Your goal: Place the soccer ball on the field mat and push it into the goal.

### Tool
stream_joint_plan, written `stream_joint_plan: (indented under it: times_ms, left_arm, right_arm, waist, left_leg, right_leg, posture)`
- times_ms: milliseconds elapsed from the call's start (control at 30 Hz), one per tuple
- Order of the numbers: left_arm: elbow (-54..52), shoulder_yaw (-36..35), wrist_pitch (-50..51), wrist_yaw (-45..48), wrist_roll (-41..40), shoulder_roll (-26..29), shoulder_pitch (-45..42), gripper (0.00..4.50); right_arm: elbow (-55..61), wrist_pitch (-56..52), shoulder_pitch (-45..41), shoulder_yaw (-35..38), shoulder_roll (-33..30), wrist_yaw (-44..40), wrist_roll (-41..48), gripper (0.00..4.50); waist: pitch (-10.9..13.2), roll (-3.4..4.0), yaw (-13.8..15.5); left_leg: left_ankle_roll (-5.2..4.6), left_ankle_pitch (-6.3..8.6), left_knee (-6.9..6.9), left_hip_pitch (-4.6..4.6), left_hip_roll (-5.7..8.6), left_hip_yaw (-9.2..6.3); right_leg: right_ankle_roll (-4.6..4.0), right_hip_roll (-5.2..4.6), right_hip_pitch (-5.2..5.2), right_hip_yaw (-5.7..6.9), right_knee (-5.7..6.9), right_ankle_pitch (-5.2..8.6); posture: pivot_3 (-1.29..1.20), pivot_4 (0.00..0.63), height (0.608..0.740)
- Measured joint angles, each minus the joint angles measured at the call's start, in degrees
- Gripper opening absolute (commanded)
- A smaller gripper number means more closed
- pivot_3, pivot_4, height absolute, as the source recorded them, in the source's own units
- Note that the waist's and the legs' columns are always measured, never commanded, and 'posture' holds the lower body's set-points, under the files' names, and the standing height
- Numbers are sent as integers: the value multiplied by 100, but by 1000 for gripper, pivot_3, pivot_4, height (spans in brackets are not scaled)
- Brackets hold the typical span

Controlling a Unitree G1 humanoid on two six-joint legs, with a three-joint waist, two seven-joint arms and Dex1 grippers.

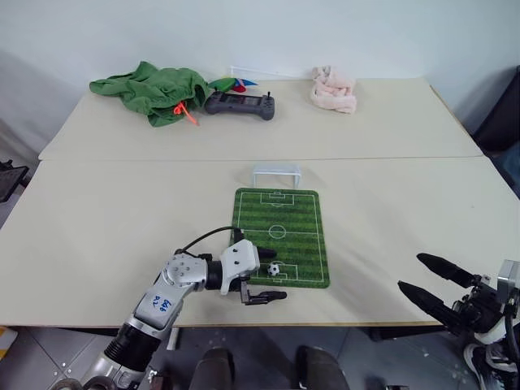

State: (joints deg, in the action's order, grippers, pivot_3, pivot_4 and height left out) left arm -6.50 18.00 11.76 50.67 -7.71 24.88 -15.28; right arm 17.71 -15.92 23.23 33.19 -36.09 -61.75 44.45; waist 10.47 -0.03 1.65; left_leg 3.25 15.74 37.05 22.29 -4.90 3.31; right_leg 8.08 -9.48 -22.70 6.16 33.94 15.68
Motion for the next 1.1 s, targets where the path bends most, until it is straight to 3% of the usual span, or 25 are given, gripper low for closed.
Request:
stream_joint_plan:
  times_ms: [167, 267, 433, 667, 1100]
  left_arm:
    - [-338, -493, -284, 77, -380, 1, -99, 4468]
    - [-553, -658, -340, 355, -719, 121, -139, 3894]
    - [-706, -663, -305, 1118, -1237, 487, 213, 2298]
    - [-1012, -499, -191, 1397, -1427, 530, 464, 13]
    - [-351, -53, -420, 1236, -758, 385, 323, 13]
  right_arm:
    - [-75, 5, -47, 1, -79, -95, -11, 4500]
    - [-191, 17, -138, -4, -143, -150, -39, 4500]
    - [-265, 74, -201, 0, -176, -244, -52, 4500]
    - [-255, 79, -117, 0, -176, -336, -50, 4500]
    - [-222, 78, -296, 77, -176, -278, 27, 4500]
  waist:
    - [0, 0, -1]
    - [-1, 1, 0]
    - [-2, 3, -11]
    - [-1, 2, 1]
    - [-1, 2, -4]
  left_leg:
    - [-1, 1, -1, 3, 0, 0]
    - [-1, 1, -2, 2, 0, 1]
    - [0, 4, -3, 0, 0, 1]
    - [-6, 9, 1, 3, 0, 2]
    - [-7, 9, 1, 3, 0, 2]
  right_leg:
    - [1, 0, -2, 0, -1, 0]
    - [1, 0, -1, 0, 0, -1]
    - [1, 0, -3, 0, 2, -1]
    - [3, 0, 0, -1, -5, -2]
    - [3, 0, 0, 0, -7, -2]
  posture:
    - [0, 150, 740]
    - [0, 150, 740]
    - [0, 150, 740]
    - [0, 150, 740]
    - [0, 150, 740]
